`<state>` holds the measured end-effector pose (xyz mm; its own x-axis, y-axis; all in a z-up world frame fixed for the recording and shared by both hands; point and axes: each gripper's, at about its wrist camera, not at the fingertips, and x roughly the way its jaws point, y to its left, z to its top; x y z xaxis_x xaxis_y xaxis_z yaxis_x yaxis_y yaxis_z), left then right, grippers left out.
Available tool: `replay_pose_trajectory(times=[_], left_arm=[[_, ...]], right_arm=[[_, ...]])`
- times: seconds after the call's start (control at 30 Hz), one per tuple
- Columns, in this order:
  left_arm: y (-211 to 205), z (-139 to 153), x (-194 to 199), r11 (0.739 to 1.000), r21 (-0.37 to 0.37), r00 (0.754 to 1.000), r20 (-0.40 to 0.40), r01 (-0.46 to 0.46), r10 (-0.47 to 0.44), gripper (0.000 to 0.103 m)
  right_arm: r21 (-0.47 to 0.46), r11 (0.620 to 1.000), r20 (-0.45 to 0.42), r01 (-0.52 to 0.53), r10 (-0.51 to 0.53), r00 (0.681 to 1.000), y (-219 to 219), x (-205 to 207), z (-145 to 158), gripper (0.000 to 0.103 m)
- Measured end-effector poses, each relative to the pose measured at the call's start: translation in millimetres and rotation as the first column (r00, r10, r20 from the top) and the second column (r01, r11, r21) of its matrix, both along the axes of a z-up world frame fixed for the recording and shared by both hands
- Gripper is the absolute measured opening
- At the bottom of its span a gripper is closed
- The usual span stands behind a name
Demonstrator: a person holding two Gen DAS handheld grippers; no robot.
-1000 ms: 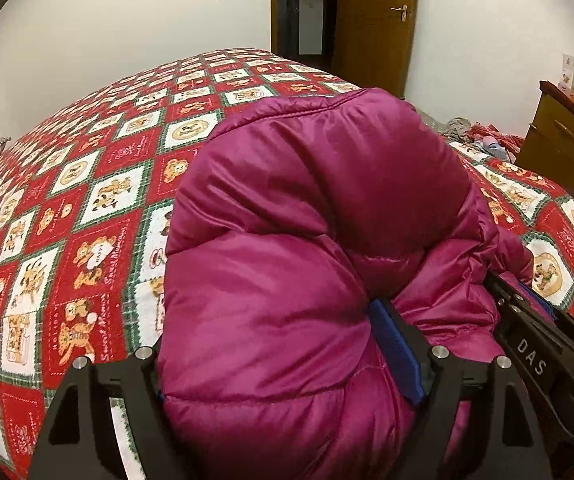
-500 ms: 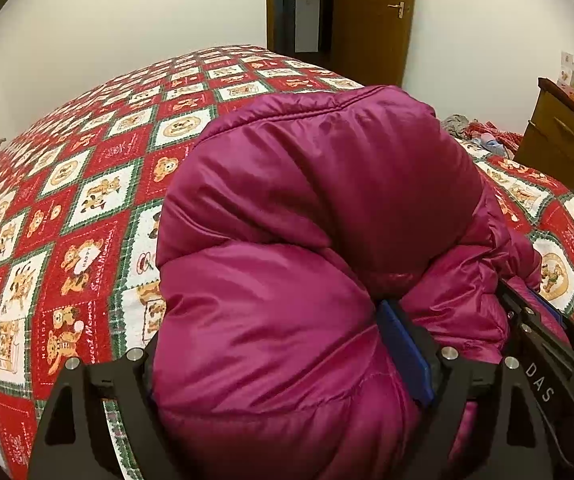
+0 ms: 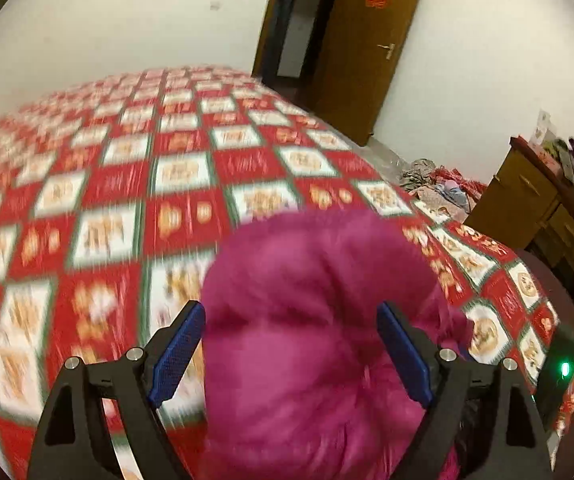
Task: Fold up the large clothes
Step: 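Press the magenta jacket bundle flat onto the quilt with both grippers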
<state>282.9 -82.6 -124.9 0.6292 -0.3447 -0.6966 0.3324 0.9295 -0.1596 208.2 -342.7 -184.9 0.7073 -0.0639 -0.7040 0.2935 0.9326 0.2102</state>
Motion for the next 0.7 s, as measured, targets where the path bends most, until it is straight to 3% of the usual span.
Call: replay_pose_trajectory(times=[0.17, 0.23, 0.47, 0.7], left_arm=[[-24.2, -16.3, 40.7, 0.991, 0.129, 0.999, -0.02, -0.028, 0.031, 0.088], [-24.9, -32.8, 47.9, 0.99, 0.139, 0.997, -0.065, -0.036, 0.046, 0.088], [-35.8, -61.3, 53.6, 0.977, 0.211, 0.996, -0.071, -0.029, 0.045, 0.09], [-35.8, -64.4, 51.4, 0.974, 0.224, 0.997, -0.058, -0.037, 0.051, 0.091]], right_arm=[[0.006, 1.0, 0.009, -0.004, 0.004, 1.0, -0.9, 0.1, -0.3, 0.039], [0.009, 1.0, 0.011, -0.007, 0.007, 1.0, -1.6, 0.8, -0.6, 0.039], [0.022, 1.0, 0.011, -0.012, 0.011, 1.0, -3.5, 2.8, -1.2, 0.039], [0.023, 0.999, -0.044, -0.026, 0.027, 0.999, -4.3, 9.3, 4.3, 0.04]])
